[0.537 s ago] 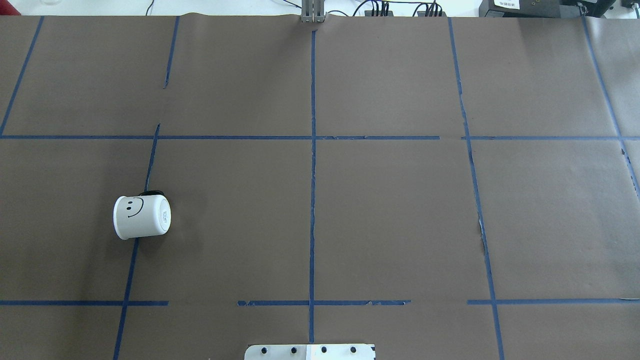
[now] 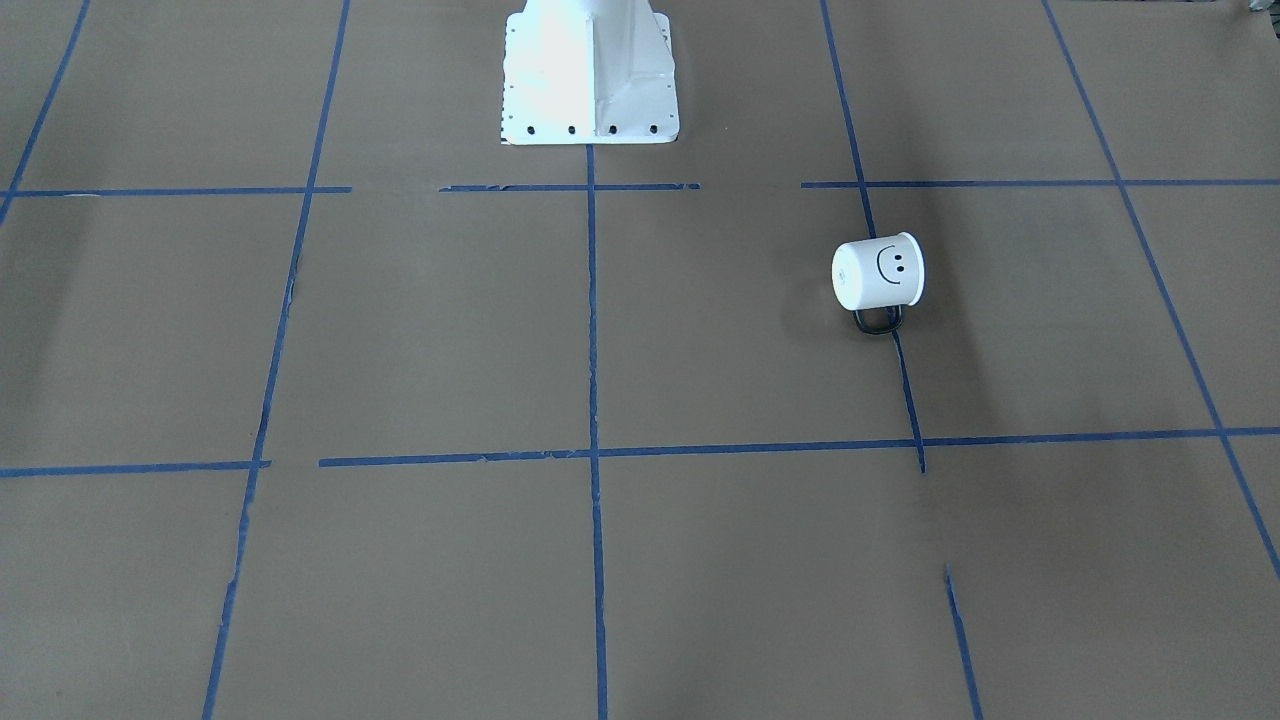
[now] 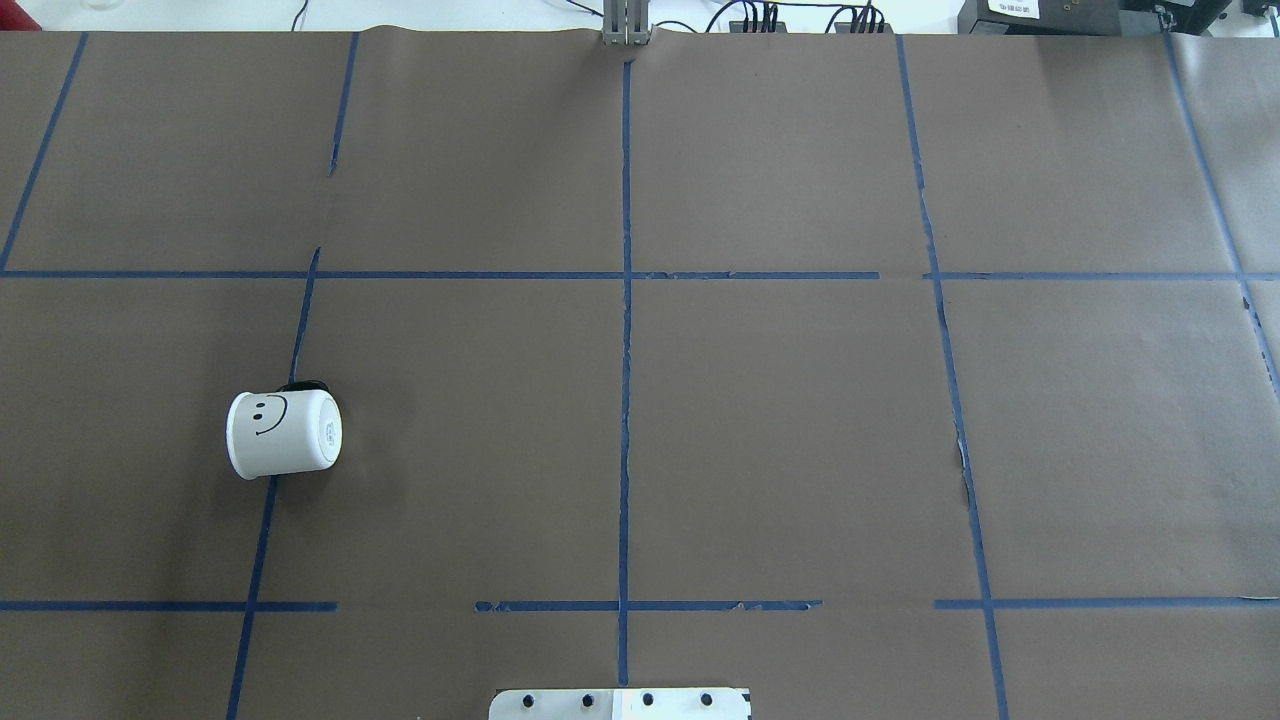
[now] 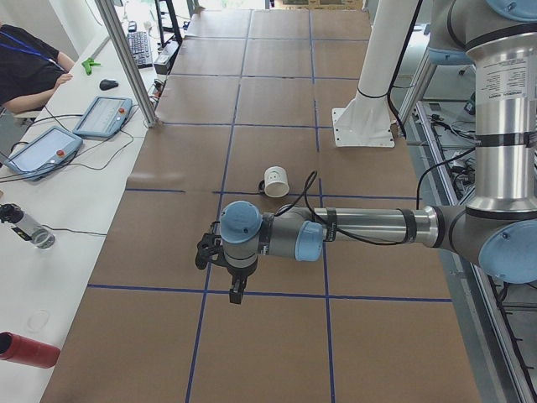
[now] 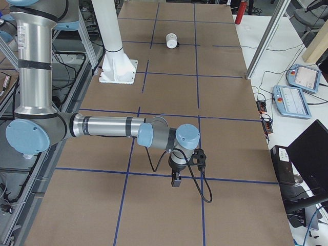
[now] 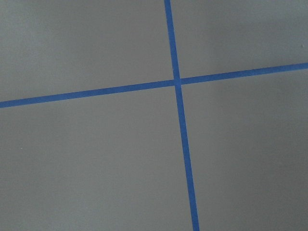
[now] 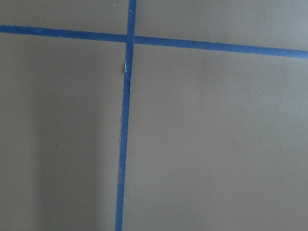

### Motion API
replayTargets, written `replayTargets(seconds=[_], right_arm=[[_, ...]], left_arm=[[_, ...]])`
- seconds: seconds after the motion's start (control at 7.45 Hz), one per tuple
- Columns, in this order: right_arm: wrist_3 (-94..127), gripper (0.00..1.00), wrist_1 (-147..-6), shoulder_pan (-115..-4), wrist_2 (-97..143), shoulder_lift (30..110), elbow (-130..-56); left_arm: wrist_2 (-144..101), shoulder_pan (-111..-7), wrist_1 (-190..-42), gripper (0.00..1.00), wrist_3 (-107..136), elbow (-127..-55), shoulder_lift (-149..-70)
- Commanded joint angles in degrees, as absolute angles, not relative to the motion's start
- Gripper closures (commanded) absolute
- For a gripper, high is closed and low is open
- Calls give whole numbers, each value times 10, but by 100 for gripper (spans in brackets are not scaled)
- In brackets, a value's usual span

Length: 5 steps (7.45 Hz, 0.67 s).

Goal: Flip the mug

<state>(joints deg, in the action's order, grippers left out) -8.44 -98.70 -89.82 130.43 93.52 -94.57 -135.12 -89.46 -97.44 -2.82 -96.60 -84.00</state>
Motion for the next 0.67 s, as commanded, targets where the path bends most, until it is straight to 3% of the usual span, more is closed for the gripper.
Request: replayTargets(seconds=[0.0,0.27,0.54], right_arm=[[-84,0,-987,-898,1304,935,-946],[-84,0,-987,-898,1304,935,-946],[-84,0,-987,-898,1304,935,-946]], left_arm=[[-1352,-882,-973,0,-27,-998,-848],[-1352,-848,-1008,0,3,-1000,-849],[-1351,-770,-1136,0,221,-998,-846]])
